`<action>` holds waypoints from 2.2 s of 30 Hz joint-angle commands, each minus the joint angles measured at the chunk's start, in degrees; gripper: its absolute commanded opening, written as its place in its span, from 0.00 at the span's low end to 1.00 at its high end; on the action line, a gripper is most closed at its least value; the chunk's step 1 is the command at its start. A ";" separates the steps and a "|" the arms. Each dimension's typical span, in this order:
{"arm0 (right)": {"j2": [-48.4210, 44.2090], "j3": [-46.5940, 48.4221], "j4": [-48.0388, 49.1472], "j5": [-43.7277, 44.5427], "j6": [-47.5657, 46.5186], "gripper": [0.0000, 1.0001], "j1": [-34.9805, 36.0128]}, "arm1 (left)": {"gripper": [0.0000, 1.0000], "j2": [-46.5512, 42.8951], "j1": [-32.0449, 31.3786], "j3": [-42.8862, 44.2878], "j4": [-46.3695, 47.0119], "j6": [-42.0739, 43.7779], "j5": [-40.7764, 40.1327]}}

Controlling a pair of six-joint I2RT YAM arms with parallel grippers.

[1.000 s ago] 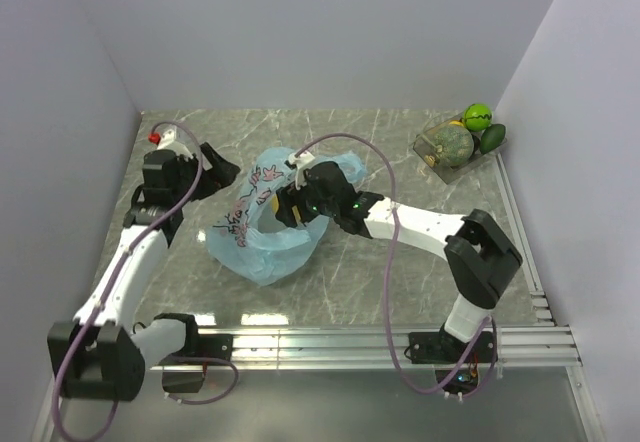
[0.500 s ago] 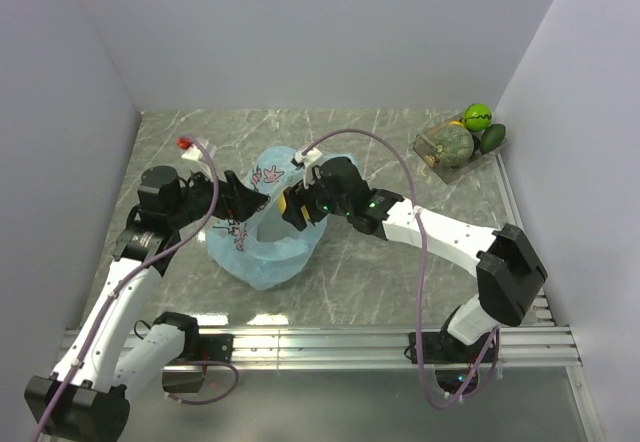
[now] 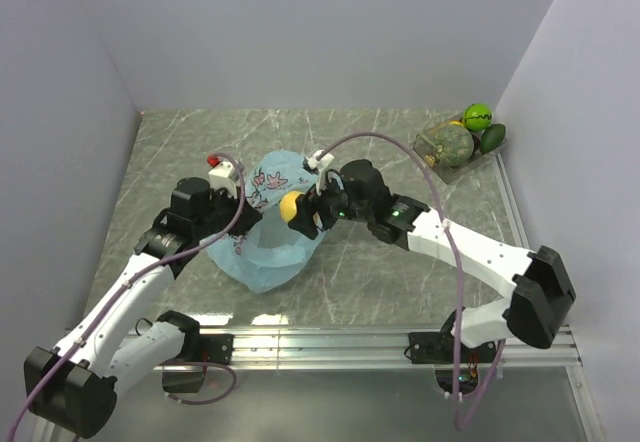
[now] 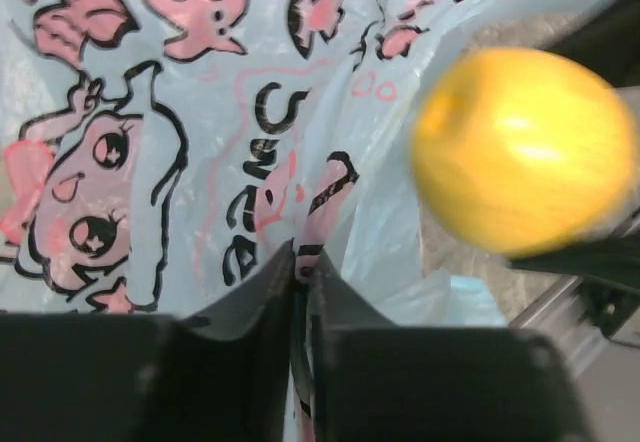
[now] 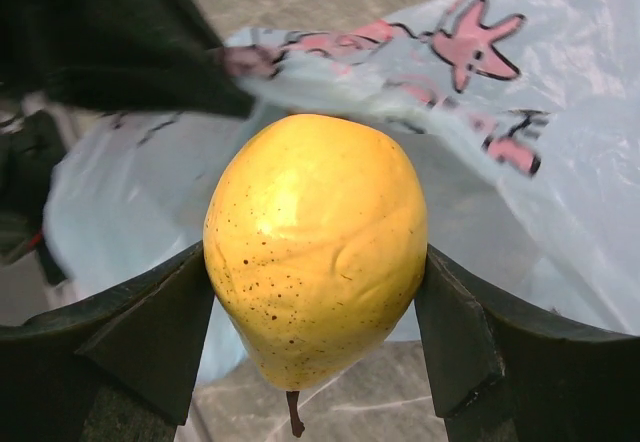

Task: Untie the knot of the plastic bag and take out the fruit

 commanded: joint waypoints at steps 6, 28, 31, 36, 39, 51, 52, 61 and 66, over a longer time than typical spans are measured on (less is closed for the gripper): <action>-12.99 -2.61 1.45 -11.95 -3.63 0.00 -0.31 | 0.01 -7.18 -0.21 -3.03 9.29 4.96 -9.34; -7.32 10.13 -4.79 28.10 8.05 0.00 -37.02 | 0.01 -5.50 -0.21 -4.17 13.94 9.39 11.68; -0.28 12.51 -3.48 31.45 10.25 0.00 -40.99 | 0.01 -9.37 -0.21 -8.22 16.93 5.43 8.26; 12.09 17.06 -0.14 32.35 15.17 0.00 -49.25 | 0.00 -10.70 -0.12 -7.70 15.62 6.55 -0.72; 18.70 21.19 0.13 31.47 15.79 0.03 -52.41 | 0.00 -10.52 -0.12 -7.78 16.24 6.29 -1.61; 33.21 35.44 -1.71 27.69 10.87 0.35 -60.07 | 0.01 -5.69 0.40 -6.82 16.06 7.96 -2.58; 33.65 35.71 -1.88 26.82 10.78 0.36 -60.25 | 0.01 -5.51 0.58 -6.73 16.15 7.96 -2.23; 33.04 31.15 -1.45 23.91 11.92 0.62 -61.66 | 0.00 -4.81 0.84 -6.73 16.33 7.87 -1.78; 32.87 29.65 -1.27 22.33 12.19 0.77 -61.74 | 0.01 -5.16 0.84 -6.73 16.24 7.87 -1.43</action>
